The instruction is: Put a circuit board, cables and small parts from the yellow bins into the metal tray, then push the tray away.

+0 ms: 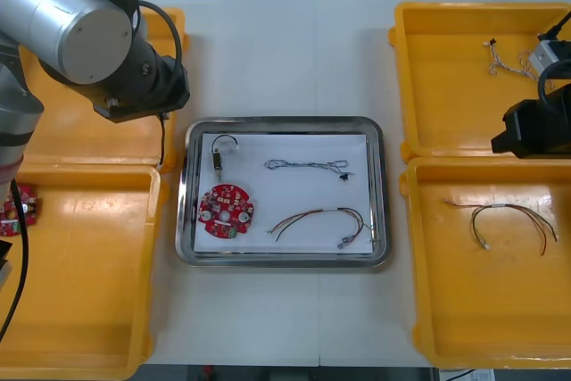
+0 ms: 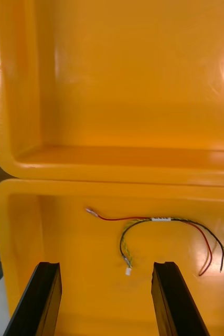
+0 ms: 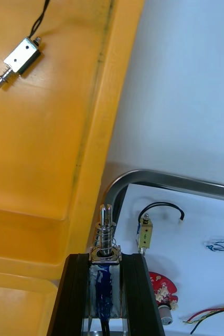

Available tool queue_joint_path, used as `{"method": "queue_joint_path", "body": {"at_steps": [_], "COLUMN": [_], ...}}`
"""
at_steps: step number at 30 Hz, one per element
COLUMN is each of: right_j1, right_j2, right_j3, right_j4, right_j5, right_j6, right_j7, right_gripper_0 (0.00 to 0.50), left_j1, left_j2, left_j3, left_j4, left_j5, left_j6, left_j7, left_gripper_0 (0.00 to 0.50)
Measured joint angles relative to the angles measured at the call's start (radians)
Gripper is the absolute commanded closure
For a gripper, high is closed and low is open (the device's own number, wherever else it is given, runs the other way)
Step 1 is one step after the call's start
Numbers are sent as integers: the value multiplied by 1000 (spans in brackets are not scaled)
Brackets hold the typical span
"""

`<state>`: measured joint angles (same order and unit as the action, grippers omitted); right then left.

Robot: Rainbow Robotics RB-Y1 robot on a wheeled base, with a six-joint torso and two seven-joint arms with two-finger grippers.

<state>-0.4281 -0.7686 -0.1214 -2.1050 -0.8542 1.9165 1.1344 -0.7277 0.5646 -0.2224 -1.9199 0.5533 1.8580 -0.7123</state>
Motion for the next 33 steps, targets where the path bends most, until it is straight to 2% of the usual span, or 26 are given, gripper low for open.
{"method": "queue_joint_path", "body": {"at_steps": [5,13,18,25,33], "right_j1": [84,162,188,217,229], "right_j2": [-7,-9,-9,-9,-9], "right_j3": [-57,-101,-103,-103,-104], "right_j4": [-37,-47,-47,-51,-72], "right_j5": [0,11,28,32,32], "right_j6": [0,0,0,0,0], "right_j7": [0,17,24,24,24], "right_gripper_0": [0,0,0,0,0], "left_j1": [15,28,55,79,81], "left_j2": [-23,-83,-106,-106,-106], "left_j3": [-46,-152,-184,-244,-315], "left_j4": [-68,-90,-90,-82,35], "left_j5": [-68,-148,-160,-181,-201], "left_j6": [44,36,-49,-108,-256], "left_j7": [0,3,3,4,19], "left_gripper_0": [500,500,500,500,500]}}
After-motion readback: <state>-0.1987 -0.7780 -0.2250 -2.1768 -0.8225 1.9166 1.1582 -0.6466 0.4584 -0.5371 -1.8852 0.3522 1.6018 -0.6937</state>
